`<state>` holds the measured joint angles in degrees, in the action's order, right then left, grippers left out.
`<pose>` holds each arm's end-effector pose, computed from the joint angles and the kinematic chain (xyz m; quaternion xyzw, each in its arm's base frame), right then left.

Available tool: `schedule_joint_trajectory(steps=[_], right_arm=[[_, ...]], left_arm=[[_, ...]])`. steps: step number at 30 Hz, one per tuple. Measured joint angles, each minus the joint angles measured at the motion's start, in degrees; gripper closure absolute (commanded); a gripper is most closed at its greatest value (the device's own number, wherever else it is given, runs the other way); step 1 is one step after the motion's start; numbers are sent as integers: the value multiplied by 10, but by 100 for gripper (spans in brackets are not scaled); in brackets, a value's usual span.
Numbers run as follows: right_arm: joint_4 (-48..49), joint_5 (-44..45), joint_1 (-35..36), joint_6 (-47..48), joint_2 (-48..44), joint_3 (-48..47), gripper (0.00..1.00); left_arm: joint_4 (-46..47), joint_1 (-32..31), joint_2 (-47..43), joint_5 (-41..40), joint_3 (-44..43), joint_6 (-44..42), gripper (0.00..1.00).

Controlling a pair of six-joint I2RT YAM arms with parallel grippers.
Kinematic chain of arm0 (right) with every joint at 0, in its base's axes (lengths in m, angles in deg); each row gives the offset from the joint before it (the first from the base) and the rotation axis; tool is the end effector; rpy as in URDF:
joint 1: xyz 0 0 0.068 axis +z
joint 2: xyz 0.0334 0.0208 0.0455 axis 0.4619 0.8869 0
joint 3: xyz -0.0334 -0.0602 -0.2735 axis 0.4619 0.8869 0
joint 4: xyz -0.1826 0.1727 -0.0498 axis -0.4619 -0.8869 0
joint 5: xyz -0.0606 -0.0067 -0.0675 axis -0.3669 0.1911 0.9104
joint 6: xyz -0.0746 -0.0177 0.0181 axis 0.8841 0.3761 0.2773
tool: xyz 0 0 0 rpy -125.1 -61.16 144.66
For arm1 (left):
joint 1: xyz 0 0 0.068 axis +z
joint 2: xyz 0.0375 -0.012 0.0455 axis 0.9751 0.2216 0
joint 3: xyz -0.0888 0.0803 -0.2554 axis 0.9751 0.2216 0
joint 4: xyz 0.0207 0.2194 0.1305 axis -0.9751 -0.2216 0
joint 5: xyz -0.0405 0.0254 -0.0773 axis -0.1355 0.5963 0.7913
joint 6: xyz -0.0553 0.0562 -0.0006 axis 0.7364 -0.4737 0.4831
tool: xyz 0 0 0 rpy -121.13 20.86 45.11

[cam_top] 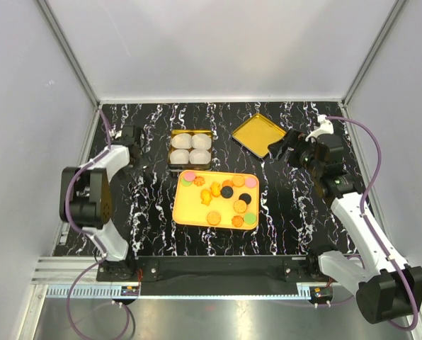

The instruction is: Pack the cookies

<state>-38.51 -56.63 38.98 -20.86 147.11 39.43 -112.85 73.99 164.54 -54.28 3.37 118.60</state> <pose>0.2437 0.0598 0.3165 0.0641 0.8185 0.2438 0.5163 0.3418 0.0001 0.1783 -0.2551 0.9287 0.0677 0.2607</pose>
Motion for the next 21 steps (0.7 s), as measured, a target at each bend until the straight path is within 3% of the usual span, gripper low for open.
schedule_joint_trajectory(steps=[9, 18, 21], right_arm=[[0, -5, 0, 4, -17, 0, 0], [0, -5, 0, 5, -16, 0, 0], [0, -5, 0, 6, -16, 0, 0]], left_arm=[[5, 34, 118, 15, -79, -11, 1], [1, 63, 149, 43, -116, -32, 1], [2, 63, 149, 43, -116, -35, 10]])
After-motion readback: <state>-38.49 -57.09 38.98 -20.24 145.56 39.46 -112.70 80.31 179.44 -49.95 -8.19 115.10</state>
